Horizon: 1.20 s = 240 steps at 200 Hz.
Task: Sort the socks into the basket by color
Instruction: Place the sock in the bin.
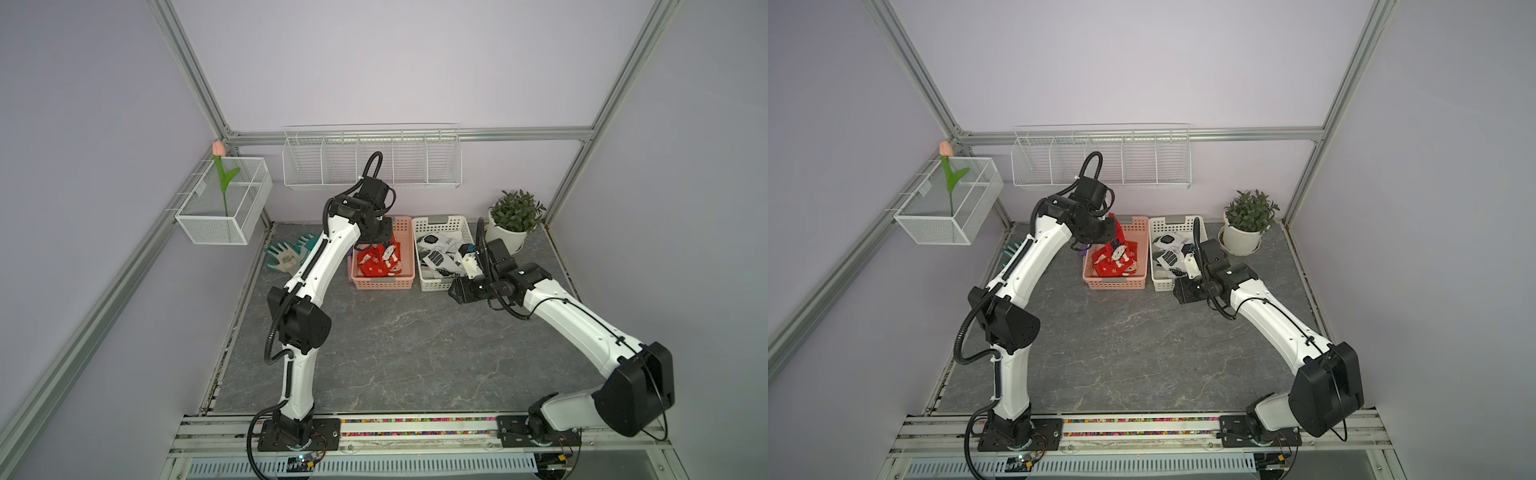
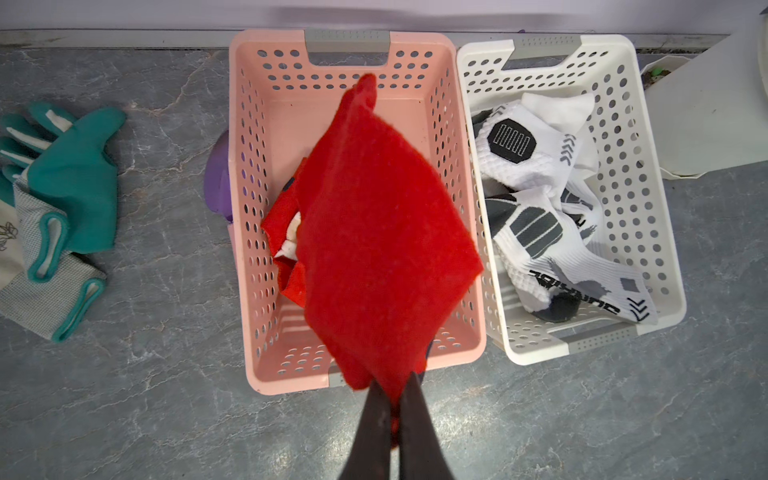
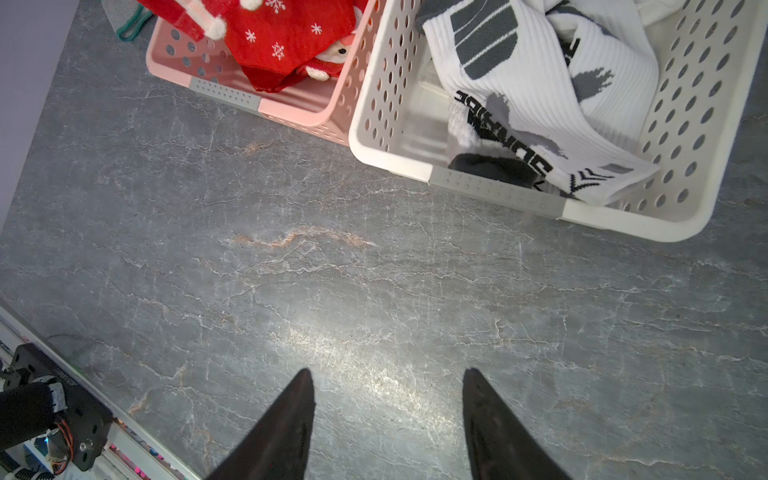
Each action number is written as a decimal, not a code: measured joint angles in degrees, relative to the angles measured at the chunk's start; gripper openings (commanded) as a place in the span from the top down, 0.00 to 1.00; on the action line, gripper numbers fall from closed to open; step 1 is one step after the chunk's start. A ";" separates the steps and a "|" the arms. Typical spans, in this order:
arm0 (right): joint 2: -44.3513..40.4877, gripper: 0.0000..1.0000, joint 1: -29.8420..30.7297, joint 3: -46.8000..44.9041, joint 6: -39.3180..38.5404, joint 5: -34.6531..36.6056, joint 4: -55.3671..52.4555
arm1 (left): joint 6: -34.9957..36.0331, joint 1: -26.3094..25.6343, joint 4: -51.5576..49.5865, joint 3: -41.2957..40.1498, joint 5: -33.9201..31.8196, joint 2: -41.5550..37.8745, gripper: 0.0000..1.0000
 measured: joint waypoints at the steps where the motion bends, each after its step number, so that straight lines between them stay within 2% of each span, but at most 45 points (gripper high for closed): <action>1: 0.00 0.41 0.00 0.00 0.00 0.00 0.00 | -0.02 0.00 0.07 0.02 0.02 0.07 0.93; 79: 0.00 0.41 -0.13 0.00 -0.04 0.00 -0.13 | -0.02 1.18 2.73 0.31 1.09 3.74 0.93; 142: 0.00 0.41 -0.42 0.00 -0.04 0.04 -0.42 | -0.70 2.16 6.16 0.20 5.33 5.33 0.93; 240: 0.00 0.40 -0.46 0.00 -0.04 0.02 -0.42 | -2.47 2.67 10.12 -2.10 6.60 8.79 0.93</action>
